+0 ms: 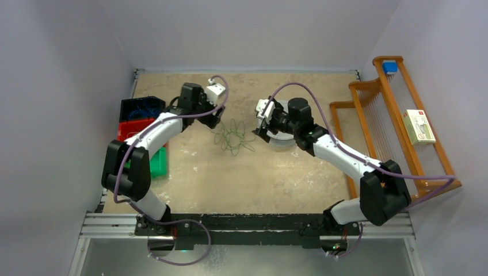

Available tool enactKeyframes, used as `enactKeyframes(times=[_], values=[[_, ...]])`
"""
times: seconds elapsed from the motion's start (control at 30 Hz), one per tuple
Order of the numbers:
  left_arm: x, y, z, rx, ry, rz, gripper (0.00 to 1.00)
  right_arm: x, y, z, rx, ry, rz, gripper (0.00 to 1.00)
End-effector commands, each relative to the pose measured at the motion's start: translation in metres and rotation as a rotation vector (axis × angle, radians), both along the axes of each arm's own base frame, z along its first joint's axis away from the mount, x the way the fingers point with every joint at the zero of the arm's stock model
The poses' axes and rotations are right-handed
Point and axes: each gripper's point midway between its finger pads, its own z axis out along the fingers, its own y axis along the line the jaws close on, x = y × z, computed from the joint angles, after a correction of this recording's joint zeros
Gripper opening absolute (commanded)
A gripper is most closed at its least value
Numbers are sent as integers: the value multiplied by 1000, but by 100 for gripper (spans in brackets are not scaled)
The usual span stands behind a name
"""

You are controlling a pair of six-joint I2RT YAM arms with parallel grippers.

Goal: Wrap the cables
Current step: Pick up the cable at the center of the board.

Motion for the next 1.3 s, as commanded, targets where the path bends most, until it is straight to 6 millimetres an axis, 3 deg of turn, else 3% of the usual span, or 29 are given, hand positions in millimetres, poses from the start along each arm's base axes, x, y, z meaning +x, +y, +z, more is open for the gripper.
enactKeyframes(times=[0.0, 0.2, 0.3, 0.47, 0.63, 0.7, 0.93, 1.17, 1.27], values=[[21, 34, 5, -102, 4, 81, 71, 3, 1, 4, 22, -12, -23, 95], [3, 21, -29, -75, 84, -136, 66, 3, -3, -1, 7, -15, -36, 95], [2, 21, -34, -71, 102, -150, 65, 2, -3, -4, 1, -13, -31, 95], [-1, 19, -17, -128, 78, -125, 66, 5, 3, -11, -8, 13, -11, 95], [-3, 25, 4, -174, 22, -44, 70, 8, 20, -32, -74, 39, 9, 89], [-2, 37, 9, -181, -4, 25, 72, -1, 32, -49, -105, 71, 41, 87], [-1, 66, 6, -176, 4, 118, 72, -22, 44, -97, -200, 152, 81, 83], [-6, 72, 6, -196, 7, 120, 72, 11, 42, -115, -224, 171, -111, 67], [-7, 73, 10, -193, -7, 114, 72, 10, 40, -125, -249, 196, -112, 58]])
